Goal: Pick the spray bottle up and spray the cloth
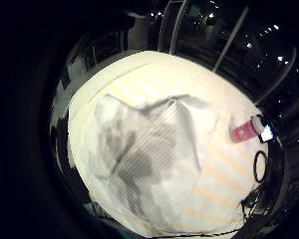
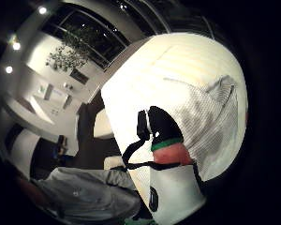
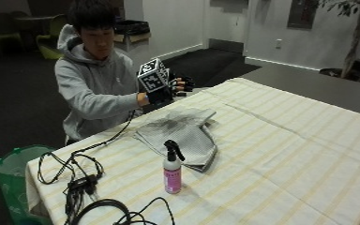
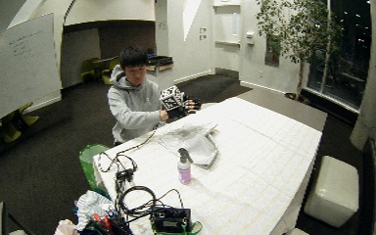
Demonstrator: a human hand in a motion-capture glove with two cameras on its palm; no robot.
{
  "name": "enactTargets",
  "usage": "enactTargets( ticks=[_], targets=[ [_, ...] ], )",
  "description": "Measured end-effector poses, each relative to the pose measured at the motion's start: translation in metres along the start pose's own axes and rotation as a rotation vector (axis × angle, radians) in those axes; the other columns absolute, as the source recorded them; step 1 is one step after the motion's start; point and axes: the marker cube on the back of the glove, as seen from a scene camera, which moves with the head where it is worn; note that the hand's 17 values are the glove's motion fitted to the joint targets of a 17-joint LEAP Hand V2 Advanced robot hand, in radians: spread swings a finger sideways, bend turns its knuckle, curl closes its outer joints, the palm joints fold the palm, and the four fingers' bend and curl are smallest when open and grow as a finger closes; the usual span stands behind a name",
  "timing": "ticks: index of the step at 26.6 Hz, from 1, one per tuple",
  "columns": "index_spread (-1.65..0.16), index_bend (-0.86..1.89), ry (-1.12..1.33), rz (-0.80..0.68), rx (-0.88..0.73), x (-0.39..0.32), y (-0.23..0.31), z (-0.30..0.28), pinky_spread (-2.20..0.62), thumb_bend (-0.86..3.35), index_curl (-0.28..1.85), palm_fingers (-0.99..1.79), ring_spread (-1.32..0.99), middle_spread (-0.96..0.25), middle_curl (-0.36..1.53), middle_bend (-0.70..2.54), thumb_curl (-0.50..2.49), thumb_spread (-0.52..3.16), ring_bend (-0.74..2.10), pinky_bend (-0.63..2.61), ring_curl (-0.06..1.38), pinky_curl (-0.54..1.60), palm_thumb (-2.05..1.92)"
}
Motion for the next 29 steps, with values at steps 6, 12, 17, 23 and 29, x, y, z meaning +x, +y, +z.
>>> enactTargets(
  ticks=[6,12,17,23,29],
  targets=[
    [-0.27,0.16,-0.007,-0.012,0.004,-0.003,0.003,0.000,0.18,0.27,0.12,0.35,0.03,-0.03,0.12,0.24,0.16,0.68,0.31,0.35,0.12,0.15,0.50],
    [-0.32,0.16,-0.012,-0.006,0.007,0.004,0.006,-0.004,0.21,0.23,0.16,0.34,0.04,-0.04,0.17,0.24,0.21,0.86,0.32,0.34,0.15,0.19,0.53],
    [-0.34,0.15,-0.019,-0.010,0.052,0.008,0.015,-0.007,0.23,0.20,0.18,0.32,0.04,-0.04,0.20,0.24,0.24,0.95,0.33,0.34,0.17,0.21,0.55],
    [-0.34,0.13,-0.036,0.035,0.175,0.031,0.032,-0.022,0.24,0.15,0.20,0.30,0.04,-0.05,0.23,0.24,0.27,1.00,0.34,0.35,0.19,0.24,0.57],
    [-0.34,0.12,-0.043,0.139,0.287,0.059,0.053,-0.040,0.24,0.11,0.20,0.29,0.03,-0.05,0.26,0.24,0.30,1.04,0.35,0.36,0.21,0.26,0.59]
  ],
)
